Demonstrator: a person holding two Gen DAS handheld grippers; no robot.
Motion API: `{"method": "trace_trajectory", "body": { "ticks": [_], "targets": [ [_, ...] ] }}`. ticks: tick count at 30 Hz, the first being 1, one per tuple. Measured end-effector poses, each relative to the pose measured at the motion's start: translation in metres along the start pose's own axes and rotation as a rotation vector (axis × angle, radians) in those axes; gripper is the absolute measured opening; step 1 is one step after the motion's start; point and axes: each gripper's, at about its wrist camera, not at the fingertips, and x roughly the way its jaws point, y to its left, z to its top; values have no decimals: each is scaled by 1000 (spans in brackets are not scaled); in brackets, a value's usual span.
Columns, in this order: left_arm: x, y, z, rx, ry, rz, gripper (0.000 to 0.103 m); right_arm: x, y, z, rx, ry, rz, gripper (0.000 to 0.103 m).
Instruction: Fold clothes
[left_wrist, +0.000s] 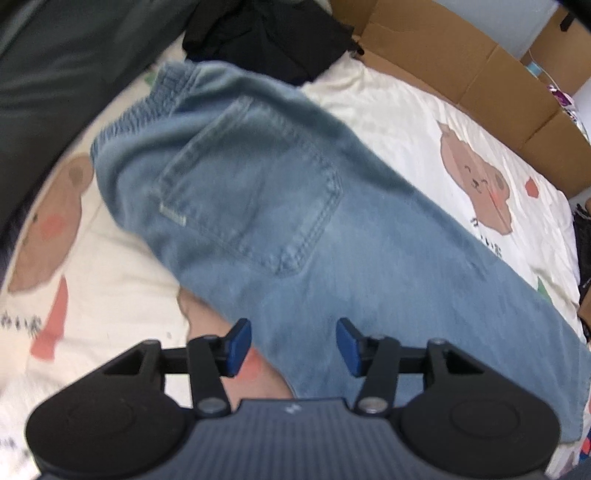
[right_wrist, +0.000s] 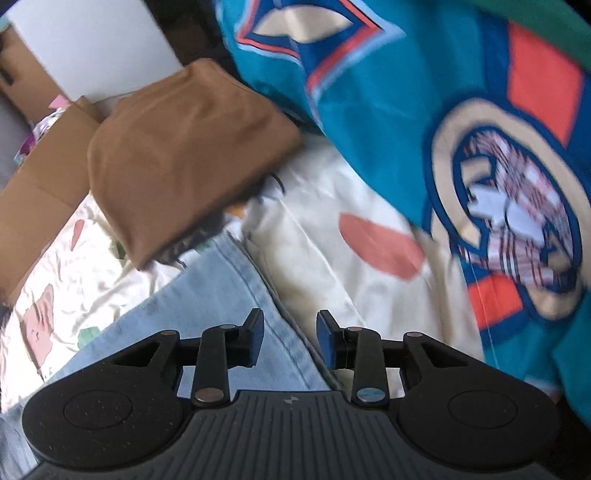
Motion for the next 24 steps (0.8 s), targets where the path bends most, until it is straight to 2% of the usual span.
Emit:
{"method": "trace_trajectory", "body": {
  "ticks": [5,14,19,21,24],
  "targets": [
    [2,-8,30,46,-18,-8,56,6,16,17,-104,-13,7,33],
    [11,-43,81,272,-51,22,56,33,50,33,-309,7,16,33],
    [27,-65,103,402,-81,91,56,57,67,37,-397,19,30,33],
    [36,-73,111,444,-92,124,56,68,72,38,-434,29,16,34],
    [54,-82,124,491,-80,133,56,86,79,40,-494,40,-14,36]
  ]
}}
